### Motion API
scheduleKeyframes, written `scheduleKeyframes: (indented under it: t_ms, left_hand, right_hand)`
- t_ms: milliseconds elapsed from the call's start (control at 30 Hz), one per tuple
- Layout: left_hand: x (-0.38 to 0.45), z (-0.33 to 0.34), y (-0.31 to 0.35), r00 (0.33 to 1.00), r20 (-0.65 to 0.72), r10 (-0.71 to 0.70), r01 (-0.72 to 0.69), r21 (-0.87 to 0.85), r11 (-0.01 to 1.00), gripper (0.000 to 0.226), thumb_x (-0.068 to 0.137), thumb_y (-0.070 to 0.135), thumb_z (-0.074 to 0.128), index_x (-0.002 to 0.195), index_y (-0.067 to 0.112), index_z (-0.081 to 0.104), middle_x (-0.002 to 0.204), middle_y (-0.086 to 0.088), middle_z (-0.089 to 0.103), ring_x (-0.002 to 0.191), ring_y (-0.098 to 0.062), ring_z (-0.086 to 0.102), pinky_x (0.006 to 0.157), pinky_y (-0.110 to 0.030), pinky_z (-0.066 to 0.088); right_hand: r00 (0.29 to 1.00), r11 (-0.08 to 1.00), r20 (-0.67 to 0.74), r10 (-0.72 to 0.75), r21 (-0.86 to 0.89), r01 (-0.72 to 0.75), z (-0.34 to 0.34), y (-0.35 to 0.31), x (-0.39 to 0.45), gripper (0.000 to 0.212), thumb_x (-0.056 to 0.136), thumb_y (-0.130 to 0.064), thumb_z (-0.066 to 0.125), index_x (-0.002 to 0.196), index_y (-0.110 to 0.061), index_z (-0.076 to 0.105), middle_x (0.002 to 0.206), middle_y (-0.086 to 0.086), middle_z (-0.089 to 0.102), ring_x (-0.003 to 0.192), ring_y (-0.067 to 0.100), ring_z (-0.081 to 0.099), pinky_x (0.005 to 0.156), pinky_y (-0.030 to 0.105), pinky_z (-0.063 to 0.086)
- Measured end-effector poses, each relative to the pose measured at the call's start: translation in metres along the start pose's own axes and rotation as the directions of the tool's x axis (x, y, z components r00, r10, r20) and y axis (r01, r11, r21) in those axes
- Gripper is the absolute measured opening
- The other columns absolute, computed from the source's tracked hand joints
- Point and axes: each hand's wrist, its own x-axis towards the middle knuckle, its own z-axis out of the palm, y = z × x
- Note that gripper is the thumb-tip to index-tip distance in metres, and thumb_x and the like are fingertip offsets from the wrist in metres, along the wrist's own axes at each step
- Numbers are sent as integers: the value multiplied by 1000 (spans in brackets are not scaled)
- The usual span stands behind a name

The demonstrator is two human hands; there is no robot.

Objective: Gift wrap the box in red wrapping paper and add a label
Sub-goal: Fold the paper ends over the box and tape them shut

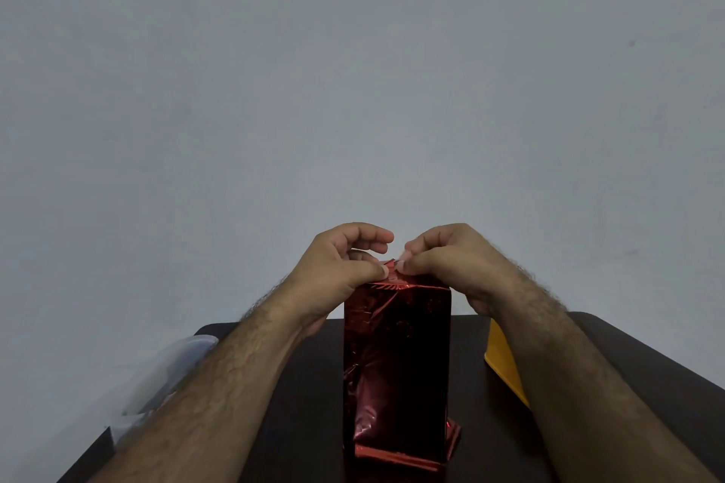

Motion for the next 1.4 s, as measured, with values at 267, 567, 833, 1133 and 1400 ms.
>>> scheduleKeyframes:
  t_ms: [267,567,833,1133,1400]
  left_hand:
    - [-3,9,3,1000,6,-14,13,56,998,44,89,-10,65,110,25,80,87,2,70,76,-13,59,67,-26,51]
    - [-4,15,1,968,-40,246,-215,368,905,25,89,11,70,82,30,85,109,14,69,112,0,63,92,-12,46]
    - [-1,14,-1,964,16,266,-248,420,873,40,82,17,52,86,38,86,96,22,75,109,-2,64,107,-42,51]
    - [-6,12,11,921,262,290,-379,776,503,43,94,45,39,107,46,80,97,24,61,109,0,46,103,-40,21]
    - [-9,8,-5,878,328,347,-448,818,360,78,95,88,14,137,51,67,115,23,45,117,-3,36,106,-43,22]
  right_hand:
    - [991,972,37,128,193,-133,-4,7,7,40,73,11,80,108,-4,67,93,18,70,80,29,69,71,38,55]
    - [985,943,55,164,284,-172,1,9,11,33,81,15,70,103,-8,61,92,16,67,76,26,68,57,29,52]
    - [951,855,204,231,423,-299,-3,12,10,32,90,20,61,112,-3,58,91,15,70,66,19,75,53,28,59]
    - [941,789,250,230,518,-330,-10,22,11,33,92,14,63,122,2,57,110,21,64,71,24,77,57,32,62]
    - [966,853,153,206,456,-254,-13,19,1,2,95,4,68,93,4,68,85,13,69,74,20,74,66,31,63]
